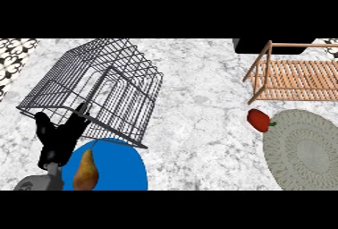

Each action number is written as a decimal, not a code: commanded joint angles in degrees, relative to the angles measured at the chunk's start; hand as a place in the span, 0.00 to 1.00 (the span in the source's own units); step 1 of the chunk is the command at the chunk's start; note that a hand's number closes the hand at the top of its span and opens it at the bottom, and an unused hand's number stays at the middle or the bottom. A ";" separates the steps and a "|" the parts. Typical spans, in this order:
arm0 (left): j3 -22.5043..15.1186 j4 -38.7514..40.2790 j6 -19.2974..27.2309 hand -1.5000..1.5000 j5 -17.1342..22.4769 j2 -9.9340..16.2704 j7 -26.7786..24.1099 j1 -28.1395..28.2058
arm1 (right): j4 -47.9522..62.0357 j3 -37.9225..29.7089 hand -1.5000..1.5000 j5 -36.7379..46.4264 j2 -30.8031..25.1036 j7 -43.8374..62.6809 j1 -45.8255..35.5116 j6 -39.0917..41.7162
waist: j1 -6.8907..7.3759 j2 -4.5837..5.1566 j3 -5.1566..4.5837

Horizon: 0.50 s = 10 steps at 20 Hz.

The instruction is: Pick the cupcake from the placemat and place it in the tiered shelf

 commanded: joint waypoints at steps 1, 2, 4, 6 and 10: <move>-0.78 0.79 1.26 0.50 -0.87 -1.47 2.24 -0.40 | 5.98 -0.17 1.00 2.45 0.18 -2.75 -4.47 -0.93 | 0.26 0.27 -0.16; 0.35 3.59 0.78 0.50 -1.01 -1.45 -1.00 0.43 | 3.79 -0.64 1.00 1.20 1.08 -3.01 -1.63 0.32 | -0.47 0.07 -0.18; -0.92 -0.88 1.81 0.50 -2.06 -1.57 0.57 2.93 | 2.36 2.18 1.00 4.56 0.44 -1.28 -2.81 0.52 | -0.32 -0.04 -0.18; 2.47 5.57 0.39 0.50 -0.40 -0.48 -0.71 -2.48 | 1.62 1.45 1.00 4.52 1.62 -2.32 -0.95 -0.90 | -1.00 -0.03 -0.20; -1.37 1.73 2.88 0.50 -3.15 -2.50 1.90 -1.23 | 7.88 -7.25 0.00 -2.78 0.56 4.95 -7.05 -0.61 | -0.64 0.03 -0.17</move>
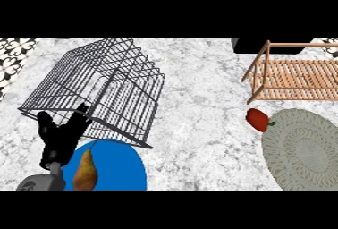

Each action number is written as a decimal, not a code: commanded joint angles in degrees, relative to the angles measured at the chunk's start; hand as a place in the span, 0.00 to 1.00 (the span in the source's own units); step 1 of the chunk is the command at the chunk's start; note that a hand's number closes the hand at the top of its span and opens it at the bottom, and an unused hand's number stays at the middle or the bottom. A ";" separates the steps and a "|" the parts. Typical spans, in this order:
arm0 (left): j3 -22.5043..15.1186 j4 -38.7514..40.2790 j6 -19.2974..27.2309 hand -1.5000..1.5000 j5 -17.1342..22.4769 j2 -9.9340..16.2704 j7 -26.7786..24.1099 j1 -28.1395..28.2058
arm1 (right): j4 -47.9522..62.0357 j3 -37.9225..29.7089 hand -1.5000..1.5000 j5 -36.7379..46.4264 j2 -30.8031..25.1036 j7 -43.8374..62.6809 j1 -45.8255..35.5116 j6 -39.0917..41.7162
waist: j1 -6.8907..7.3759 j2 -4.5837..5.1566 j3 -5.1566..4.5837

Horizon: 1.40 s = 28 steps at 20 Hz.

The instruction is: Pick the cupcake from the placemat and place it in the tiered shelf

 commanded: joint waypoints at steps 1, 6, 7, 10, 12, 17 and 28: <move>1.09 2.49 -1.66 0.50 0.55 0.98 -0.83 0.83 | 3.55 -5.27 0.00 -3.73 1.20 3.03 -1.06 -2.72 | -0.03 0.27 -0.24; 0.17 0.81 -0.60 0.50 0.11 -0.30 1.05 1.06 | 7.05 -10.09 0.00 -8.52 0.88 3.82 -3.37 -0.20 | 0.01 0.21 -0.21; 0.33 0.12 -1.20 0.50 0.25 0.37 1.12 1.78 | 7.16 -11.43 0.00 -9.93 -0.93 6.08 -5.41 1.69 | -0.02 0.10 -0.22; -0.40 -0.11 -0.82 0.50 -0.88 0.10 0.72 1.71 | 10.23 -14.93 0.00 -12.60 -1.40 6.64 -5.81 0.27 | 0.47 0.38 -0.18; 0.04 0.06 0.10 0.50 -0.42 -0.69 1.95 1.27 | 9.08 -16.77 0.00 -15.05 0.20 7.97 -4.99 -0.68 | -0.43 0.01 -0.22; -0.22 -0.71 -0.20 0.50 -0.90 -1.00 0.60 1.72 | 10.22 -18.32 0.00 -14.44 -5.34 10.64 -8.39 -6.61 | 0.26 0.33 -0.23; 1.51 -1.76 -2.46 0.50 1.07 1.16 3.04 0.44 | 19.26 -26.27 0.00 -17.81 -20.04 9.22 -2.36 -8.21 | 0.70 0.80 0.00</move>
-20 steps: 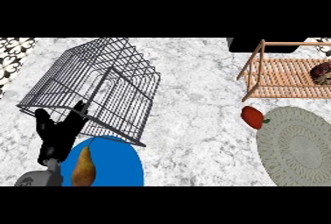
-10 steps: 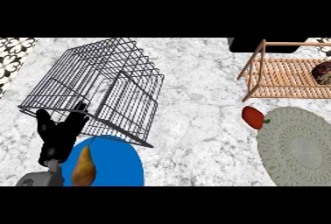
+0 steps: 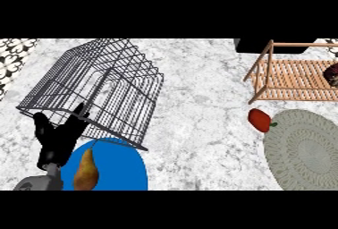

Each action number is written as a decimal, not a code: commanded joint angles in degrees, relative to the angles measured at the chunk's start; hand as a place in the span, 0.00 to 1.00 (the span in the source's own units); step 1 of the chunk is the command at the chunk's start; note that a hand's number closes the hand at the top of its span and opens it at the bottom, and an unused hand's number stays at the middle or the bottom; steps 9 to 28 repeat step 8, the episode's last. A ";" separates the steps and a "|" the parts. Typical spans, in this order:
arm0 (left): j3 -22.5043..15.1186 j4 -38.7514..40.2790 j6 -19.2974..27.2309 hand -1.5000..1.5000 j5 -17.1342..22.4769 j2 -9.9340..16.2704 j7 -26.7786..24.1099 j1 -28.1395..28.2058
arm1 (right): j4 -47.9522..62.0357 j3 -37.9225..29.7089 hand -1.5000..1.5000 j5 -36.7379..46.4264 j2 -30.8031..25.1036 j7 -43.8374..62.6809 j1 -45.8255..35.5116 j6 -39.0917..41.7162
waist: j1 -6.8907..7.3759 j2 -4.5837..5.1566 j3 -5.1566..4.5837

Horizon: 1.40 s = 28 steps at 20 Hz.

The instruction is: Pick the cupcake from the placemat and place it in the tiered shelf

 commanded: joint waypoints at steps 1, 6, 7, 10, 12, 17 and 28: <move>-0.64 -0.46 2.03 0.50 -0.72 -1.24 2.64 -0.62 | 3.67 -3.81 0.00 -2.70 -4.51 -0.25 2.39 1.19 | 0.03 0.22 -0.02; -0.71 -0.76 1.35 0.50 -0.40 -1.04 3.42 -0.31 | 5.68 -5.44 0.00 -4.19 -10.09 -1.90 6.45 9.92 | 0.09 0.34 0.06; -0.42 -0.38 1.33 0.50 -0.93 -0.66 2.06 0.92 | 6.22 -6.29 0.00 -4.92 -11.05 -3.70 8.57 11.93 | -0.23 0.23 0.07; 0.32 0.43 1.61 0.50 -0.24 -0.70 3.03 -1.46 | 6.50 -6.33 0.00 -4.88 -12.28 -2.40 7.81 12.82 | -0.17 0.53 0.13; 0.32 0.43 1.61 0.50 -0.24 -0.70 3.03 -1.46 | 6.50 -6.33 0.00 -4.88 -12.28 -2.40 7.81 12.82 | -0.17 0.53 0.13; 0.32 0.43 1.61 0.50 -0.24 -0.70 3.03 -1.46 | 6.50 -6.33 0.00 -4.88 -12.28 -2.40 7.81 12.82 | -0.17 0.53 0.13; 0.32 0.43 1.61 0.50 -0.24 -0.70 3.03 -1.46 | 6.50 -6.33 0.00 -4.88 -12.28 -2.40 7.81 12.82 | -0.17 0.53 0.13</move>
